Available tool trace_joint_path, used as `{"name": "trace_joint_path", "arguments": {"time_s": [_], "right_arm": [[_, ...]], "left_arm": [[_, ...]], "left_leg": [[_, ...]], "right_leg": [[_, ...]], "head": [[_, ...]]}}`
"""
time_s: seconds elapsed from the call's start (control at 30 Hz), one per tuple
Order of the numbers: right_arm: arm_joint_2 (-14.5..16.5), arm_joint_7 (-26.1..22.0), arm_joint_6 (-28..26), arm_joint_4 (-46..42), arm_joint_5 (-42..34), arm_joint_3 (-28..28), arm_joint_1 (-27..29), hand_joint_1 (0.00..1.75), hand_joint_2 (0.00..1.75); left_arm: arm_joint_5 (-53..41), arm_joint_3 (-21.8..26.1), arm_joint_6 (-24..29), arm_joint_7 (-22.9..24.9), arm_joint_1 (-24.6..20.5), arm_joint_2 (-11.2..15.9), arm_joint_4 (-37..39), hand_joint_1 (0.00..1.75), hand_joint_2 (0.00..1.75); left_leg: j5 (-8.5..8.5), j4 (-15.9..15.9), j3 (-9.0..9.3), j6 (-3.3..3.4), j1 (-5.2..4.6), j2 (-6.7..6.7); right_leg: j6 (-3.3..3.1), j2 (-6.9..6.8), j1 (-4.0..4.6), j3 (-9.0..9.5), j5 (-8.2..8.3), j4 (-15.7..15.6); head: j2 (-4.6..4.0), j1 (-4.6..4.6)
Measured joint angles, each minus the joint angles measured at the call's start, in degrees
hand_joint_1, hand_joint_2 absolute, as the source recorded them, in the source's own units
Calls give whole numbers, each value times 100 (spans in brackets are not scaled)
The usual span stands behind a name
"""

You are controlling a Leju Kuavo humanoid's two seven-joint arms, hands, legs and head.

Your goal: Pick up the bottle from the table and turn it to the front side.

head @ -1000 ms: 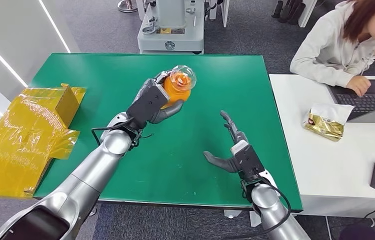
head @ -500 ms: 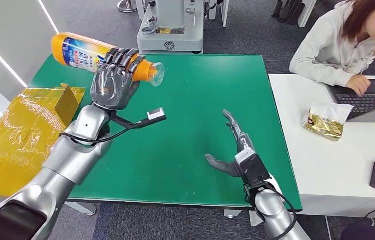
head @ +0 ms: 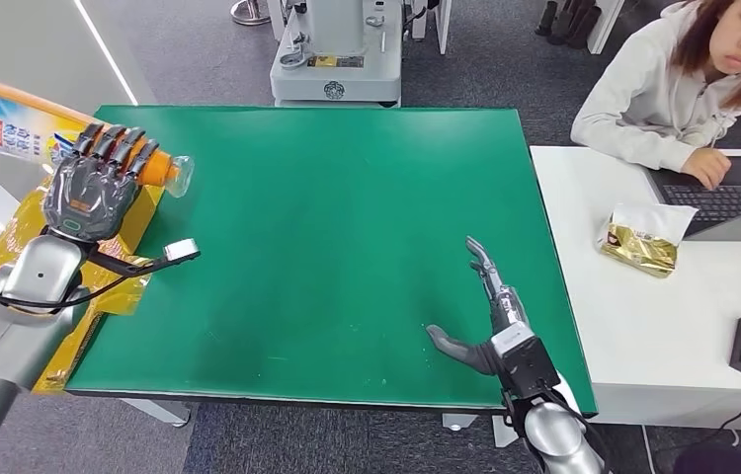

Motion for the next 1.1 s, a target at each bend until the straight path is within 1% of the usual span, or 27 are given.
{"name": "trace_joint_path", "arguments": {"time_s": [0.07,0.13,0.23,0.33,0.43,0.5,0.57,0.6,0.73,0.83,0.97,1.1], "right_arm": [[-3,-14,5,-29,-13,-17,40,0,175],[-10,-7,23,-79,-64,-39,88,0,175],[-27,40,49,-174,-127,-48,137,0,175],[-36,56,50,-236,-128,-48,156,0,175],[-37,57,60,-274,-124,-48,165,0,175],[-37,56,120,-296,-72,-48,169,0,175],[-37,43,190,-316,-8,-48,182,0,175],[-37,34,204,-334,4,-48,196,0,175],[-37,8,223,-462,10,-32,269,0,175],[-39,-5,244,-499,14,-3,276,0,175],[-40,-43,323,-479,-39,76,193,0,175],[-42,-62,354,-423,-112,200,37,0,175]], "left_arm": [[56,182,27,52,271,178,11,175,175],[183,448,54,4,548,317,91,175,175],[300,844,66,-114,794,414,365,175,175],[297,1083,66,-151,907,447,578,175,175],[283,1199,57,-143,940,450,749,175,175],[494,1210,9,21,964,463,816,175,175],[970,1058,-19,220,938,493,908,175,175],[1177,953,-35,219,894,499,1026,175,175],[1365,802,-317,-131,794,339,1779,175,175],[1352,746,-433,-231,802,186,2183,175,175],[1351,717,-649,-489,801,-19,2513,175,175],[1319,695,-826,-640,802,-314,2722,175,175]], "left_leg": [[-1,0,1,-1,0,14],[-1,1,0,-2,0,17],[-1,1,-3,-2,2,10],[-1,0,-6,-2,3,8],[1,1,-7,-4,3,8],[2,2,-8,-5,3,9],[2,3,-8,-4,2,5],[3,4,-8,-4,1,-1],[3,3,-10,-5,2,-6],[3,3,-11,-5,3,2],[4,4,-11,-5,0,-4],[4,5,-12,-5,1,-4]], "right_leg": [[-2,14,0,-5,2,-1],[-3,18,0,-12,3,-2],[-3,13,0,-15,2,-3],[-3,10,1,-15,2,-3],[-4,10,1,-14,4,-2],[-5,11,1,-15,5,-2],[-4,7,0,-15,5,-3],[-4,0,0,-14,5,-4],[-5,-6,0,-14,5,-5],[-5,3,0,-16,5,-4],[-4,-2,-1,-17,5,-5],[-5,-2,-1,-15,6,-5]], "head": [[0,-1],[0,-1],[0,-1],[0,0],[0,0],[0,0],[0,0],[0,1],[0,0],[0,1],[0,1],[0,2]]}}
